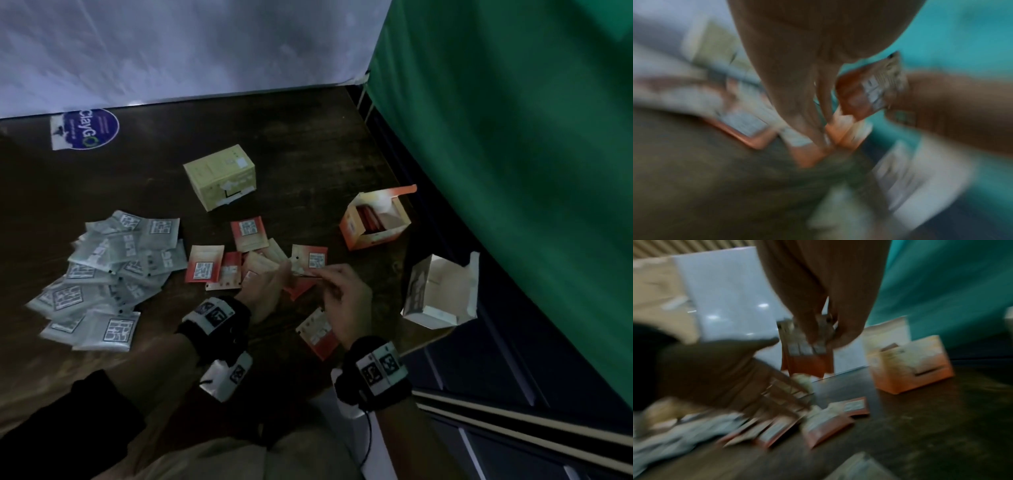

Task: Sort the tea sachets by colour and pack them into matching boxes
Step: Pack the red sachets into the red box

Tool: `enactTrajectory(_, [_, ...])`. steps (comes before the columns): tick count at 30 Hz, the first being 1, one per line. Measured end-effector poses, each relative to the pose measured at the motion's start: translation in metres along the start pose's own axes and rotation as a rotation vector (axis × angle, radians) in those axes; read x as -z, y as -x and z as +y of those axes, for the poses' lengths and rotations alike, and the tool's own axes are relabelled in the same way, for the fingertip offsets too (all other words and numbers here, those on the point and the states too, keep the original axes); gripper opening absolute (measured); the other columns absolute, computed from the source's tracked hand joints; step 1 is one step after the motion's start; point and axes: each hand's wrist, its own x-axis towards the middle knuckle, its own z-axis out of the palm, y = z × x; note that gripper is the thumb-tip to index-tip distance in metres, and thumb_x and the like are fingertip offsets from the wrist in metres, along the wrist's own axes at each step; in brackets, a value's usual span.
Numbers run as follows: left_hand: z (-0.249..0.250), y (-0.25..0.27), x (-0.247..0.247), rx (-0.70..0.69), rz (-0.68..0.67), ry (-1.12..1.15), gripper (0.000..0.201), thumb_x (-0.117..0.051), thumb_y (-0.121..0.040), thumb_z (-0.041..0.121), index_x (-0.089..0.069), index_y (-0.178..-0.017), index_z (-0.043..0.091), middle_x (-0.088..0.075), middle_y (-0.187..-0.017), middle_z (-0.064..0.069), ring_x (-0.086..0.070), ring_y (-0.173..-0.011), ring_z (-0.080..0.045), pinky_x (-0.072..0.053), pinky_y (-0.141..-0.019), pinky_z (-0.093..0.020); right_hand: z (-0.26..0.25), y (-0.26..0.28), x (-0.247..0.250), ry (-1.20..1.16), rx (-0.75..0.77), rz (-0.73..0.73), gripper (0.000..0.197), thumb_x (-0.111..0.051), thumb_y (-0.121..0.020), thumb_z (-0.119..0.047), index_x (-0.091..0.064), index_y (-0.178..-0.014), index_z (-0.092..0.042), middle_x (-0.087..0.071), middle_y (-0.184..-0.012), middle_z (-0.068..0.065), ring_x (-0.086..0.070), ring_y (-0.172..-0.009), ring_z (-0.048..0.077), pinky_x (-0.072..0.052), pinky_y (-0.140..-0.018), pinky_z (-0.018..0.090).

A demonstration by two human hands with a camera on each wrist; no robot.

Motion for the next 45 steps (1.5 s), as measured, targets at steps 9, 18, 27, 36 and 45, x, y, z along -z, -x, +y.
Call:
enactTrajectory(9, [0.006,0.007,0.009,0.028,0.081,0.609,0.01,-0.05,-0.095,0.014,-0.058,-0.097,0.009,-0.066,-0.092,-0.01,-0.067,-0.07,-0.015,-0.056,-0.054,-0.024,0.005,0.02,-0.019,-0.003,0.026,-0.051,0.045,-0.074,-0.072,-0.002,-0.068,-0.114,-0.018,-0.061,-0.12,-0.01,-0.047,-0.114,-0.003,-0.042,-0.1,0.016])
enactTrajectory(18, [-0.016,0.013,0.037,-0.007,0.059,0.512,0.074,-0.051,-0.087,-0.008,-0.03,-0.135,0.044,-0.057,-0.098,0.007,-0.062,-0.093,-0.018,-0.058,-0.071,-0.033,0.038,0.029,-0.029,0.463,-0.63,-0.35,0.066,-0.081,-0.069,-0.026,-0.049,-0.126,-0.015,-0.048,-0.132,0.007,-0.044,-0.124,0.025,-0.042,-0.103,0.039])
enactTrajectory(27, [-0.031,0.011,0.032,0.057,0.016,0.403,0.069,-0.062,-0.079,0.048,-0.034,-0.141,0.034,-0.053,-0.125,0.0,-0.058,-0.107,-0.021,-0.052,-0.089,-0.045,-0.009,0.007,-0.024,0.003,-0.52,-0.008,0.019,-0.068,-0.085,-0.018,-0.063,-0.103,-0.02,-0.062,-0.103,-0.008,-0.06,-0.09,0.003,-0.05,-0.065,0.016])
enactTrajectory(36, [-0.026,0.006,0.043,0.172,0.045,0.912,0.03,-0.048,-0.095,0.034,-0.055,-0.111,0.01,-0.063,-0.102,-0.013,-0.065,-0.091,-0.024,-0.053,-0.068,-0.037,-0.06,-0.009,-0.059,-0.189,-0.209,-0.448,0.026,-0.063,-0.09,-0.012,-0.068,-0.115,-0.012,-0.067,-0.121,0.001,-0.059,-0.112,0.009,-0.046,-0.099,0.027])
enactTrajectory(45, [-0.062,-0.012,0.111,0.058,0.618,-0.106,0.042,-0.06,-0.088,0.018,-0.049,-0.128,0.022,-0.059,-0.113,-0.005,-0.058,-0.105,-0.027,-0.046,-0.084,-0.038,-0.042,-0.053,-0.108,0.387,-0.199,-0.475,0.053,-0.069,-0.083,-0.024,-0.048,-0.132,-0.019,-0.039,-0.139,0.008,-0.039,-0.128,0.026,-0.04,-0.105,0.042])
